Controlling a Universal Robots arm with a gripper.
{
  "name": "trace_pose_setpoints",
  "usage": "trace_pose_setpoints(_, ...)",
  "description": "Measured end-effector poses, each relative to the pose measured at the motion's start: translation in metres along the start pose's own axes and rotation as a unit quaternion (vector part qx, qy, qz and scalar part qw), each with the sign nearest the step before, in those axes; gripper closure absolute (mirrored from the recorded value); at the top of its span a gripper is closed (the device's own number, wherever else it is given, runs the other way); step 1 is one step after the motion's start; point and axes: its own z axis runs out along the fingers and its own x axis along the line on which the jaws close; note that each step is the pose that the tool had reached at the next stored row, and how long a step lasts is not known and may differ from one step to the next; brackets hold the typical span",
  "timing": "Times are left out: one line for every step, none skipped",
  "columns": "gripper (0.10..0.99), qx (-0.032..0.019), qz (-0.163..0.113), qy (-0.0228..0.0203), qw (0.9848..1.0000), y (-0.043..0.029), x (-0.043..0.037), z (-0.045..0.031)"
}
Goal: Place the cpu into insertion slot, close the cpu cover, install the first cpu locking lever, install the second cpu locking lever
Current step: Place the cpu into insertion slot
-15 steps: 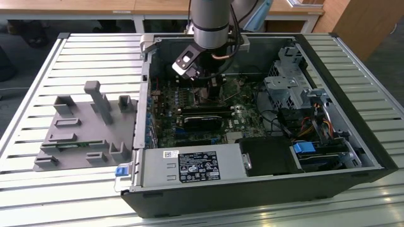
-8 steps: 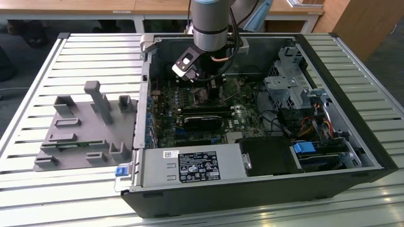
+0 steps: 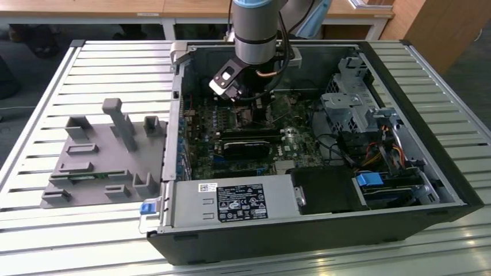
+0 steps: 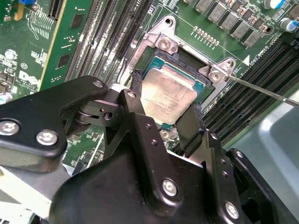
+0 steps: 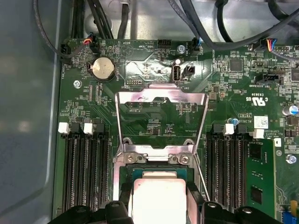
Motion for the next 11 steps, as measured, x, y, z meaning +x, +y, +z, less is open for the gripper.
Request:
trace_pose_setpoints(0.545, 0.0, 0.0, 0.0, 1.0, 0.0, 0.0001, 0.0005)
trace_pose_setpoints(0.545, 0.0, 0.0, 0.0, 1.0, -0.0001, 0.0002, 0.001)
trace_pose_setpoints(0.545, 0.0, 0.0, 0.0, 1.0, -0.0001, 0.0002, 0.0014)
trace_pose_setpoints(0.545, 0.0, 0.0, 0.0, 1.0, -0.0002, 0.0003, 0.0018)
trace_pose_setpoints(0.545, 0.0001, 0.0, -0.0001, 1.0, -0.0002, 0.0002, 0.0019)
trace_pose_setpoints(0.545, 0.0001, 0.0, -0.0001, 1.0, -0.0002, 0.0002, 0.0019)
trace_pose_setpoints(0.545, 0.0001, 0.0, -0.0002, 1.0, -0.0002, 0.0002, 0.002)
trace_pose_setpoints(0.545, 0.0, 0.0, 0.0, 1.0, -0.0002, 0.0003, 0.0021)
trace_pose_setpoints(0.545, 0.0, 0.0, 0.0, 1.0, -0.0002, 0.0003, 0.0021)
trace_pose_setpoints(0.545, 0.0, 0.0, 0.0, 1.0, -0.0002, 0.0003, 0.0022)
trace_pose_setpoints(0.545, 0.0, 0.0, 0.0, 1.0, -0.0002, 0.0003, 0.0022)
